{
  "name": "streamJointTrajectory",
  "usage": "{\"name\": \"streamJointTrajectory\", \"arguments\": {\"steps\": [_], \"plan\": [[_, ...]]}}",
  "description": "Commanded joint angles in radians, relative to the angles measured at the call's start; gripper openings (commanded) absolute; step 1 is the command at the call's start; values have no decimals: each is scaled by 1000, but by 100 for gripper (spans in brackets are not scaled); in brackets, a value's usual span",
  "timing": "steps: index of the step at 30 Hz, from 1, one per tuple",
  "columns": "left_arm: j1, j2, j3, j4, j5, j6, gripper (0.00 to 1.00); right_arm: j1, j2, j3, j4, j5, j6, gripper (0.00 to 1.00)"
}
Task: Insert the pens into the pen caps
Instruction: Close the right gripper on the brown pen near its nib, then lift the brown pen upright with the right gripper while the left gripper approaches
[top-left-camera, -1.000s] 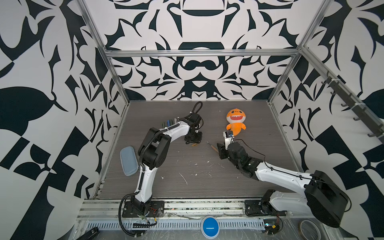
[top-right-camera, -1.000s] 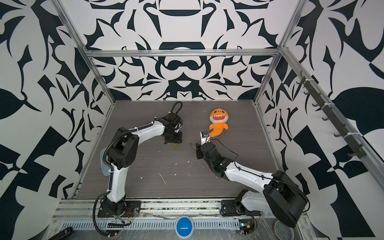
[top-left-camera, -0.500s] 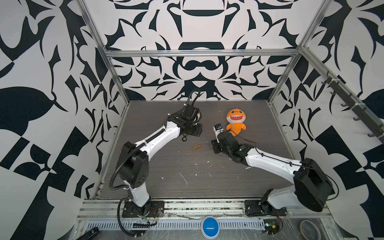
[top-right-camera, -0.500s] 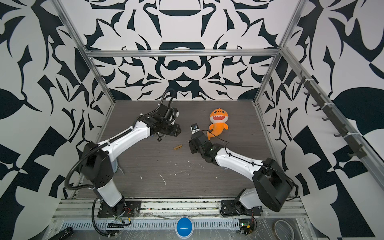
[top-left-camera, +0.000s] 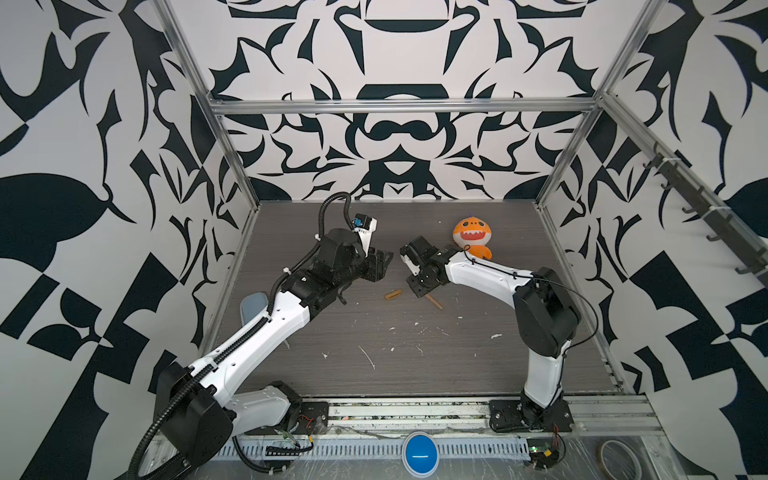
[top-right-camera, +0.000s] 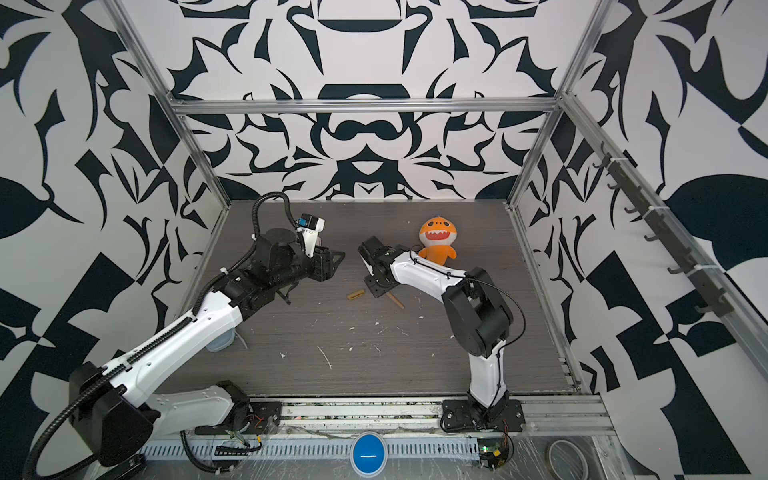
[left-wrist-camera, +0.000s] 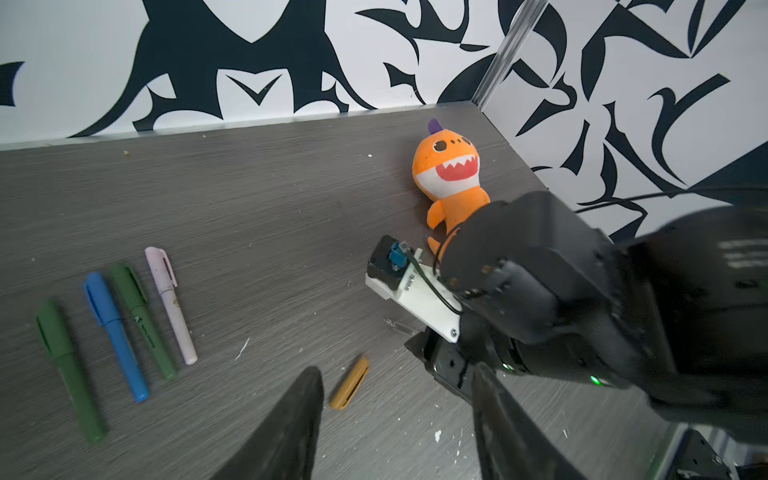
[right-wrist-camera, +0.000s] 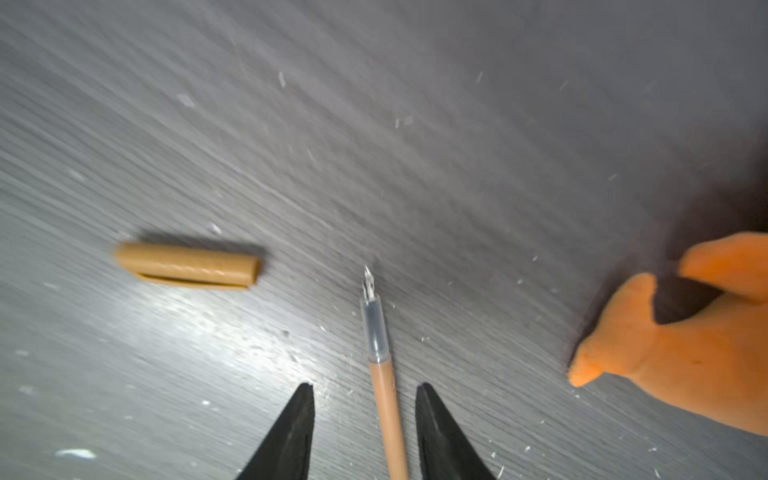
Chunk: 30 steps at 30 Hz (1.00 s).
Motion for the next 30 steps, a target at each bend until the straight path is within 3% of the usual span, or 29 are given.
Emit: {"name": "streamJointTrajectory", "arguments": {"steps": [1, 5, 14, 21, 30], "plan": [[3, -71, -13, 53, 43, -29, 61, -5, 14, 62, -102, -11, -29, 43], [2, -113, -46, 75, 58, -59, 62, -16, 62, 85, -109, -9, -32, 41], [2, -103, -43, 72, 100, -76, 63, -61, 119, 124, -137, -51, -11, 22], [2, -94, -59, 102, 130, -74, 64, -71, 113, 88, -107, -94, 25, 16], [3, -66, -95, 179, 172, -90, 64, -72, -138, -77, 107, -192, 143, 7]]}}
